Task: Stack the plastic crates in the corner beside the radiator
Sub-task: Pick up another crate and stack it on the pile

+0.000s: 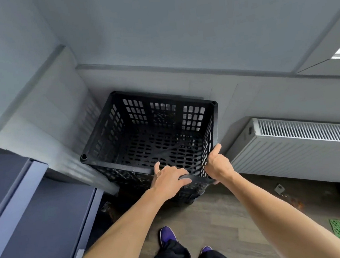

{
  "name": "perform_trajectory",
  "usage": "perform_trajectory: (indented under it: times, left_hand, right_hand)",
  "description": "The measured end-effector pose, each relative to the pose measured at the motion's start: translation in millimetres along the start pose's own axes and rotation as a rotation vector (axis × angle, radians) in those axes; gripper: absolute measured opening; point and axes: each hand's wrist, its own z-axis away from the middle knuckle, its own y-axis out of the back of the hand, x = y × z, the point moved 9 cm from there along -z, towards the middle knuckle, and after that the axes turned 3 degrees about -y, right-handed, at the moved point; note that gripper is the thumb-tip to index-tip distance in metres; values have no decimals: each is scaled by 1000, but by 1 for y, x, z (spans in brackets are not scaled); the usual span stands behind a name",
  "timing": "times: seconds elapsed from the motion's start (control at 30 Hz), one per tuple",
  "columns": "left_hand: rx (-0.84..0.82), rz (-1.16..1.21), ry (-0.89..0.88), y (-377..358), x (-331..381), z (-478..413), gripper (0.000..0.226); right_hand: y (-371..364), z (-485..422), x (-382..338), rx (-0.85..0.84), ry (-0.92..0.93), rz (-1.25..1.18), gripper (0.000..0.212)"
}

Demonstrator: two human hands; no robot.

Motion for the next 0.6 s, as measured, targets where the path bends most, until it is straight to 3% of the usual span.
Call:
perform_trajectory:
  times: [0.13, 0.27, 0.47, 0.6]
  left_hand:
    - [56, 11, -37, -4, 4, -3, 35]
    - [88, 73, -44, -4, 7, -5, 29]
    - [118, 133, -30, -2, 7, -7, 30]
    - [117, 141, -20, -4, 7, -7, 34]
  right_hand:
    - [3, -1, 1, -30, -13, -108, 64]
    - [11, 0, 1, 22, 25, -41, 59]
    - [17, -9, 4, -121, -16, -73, 35]
    - [14, -12, 3, -92, 17, -14, 32]
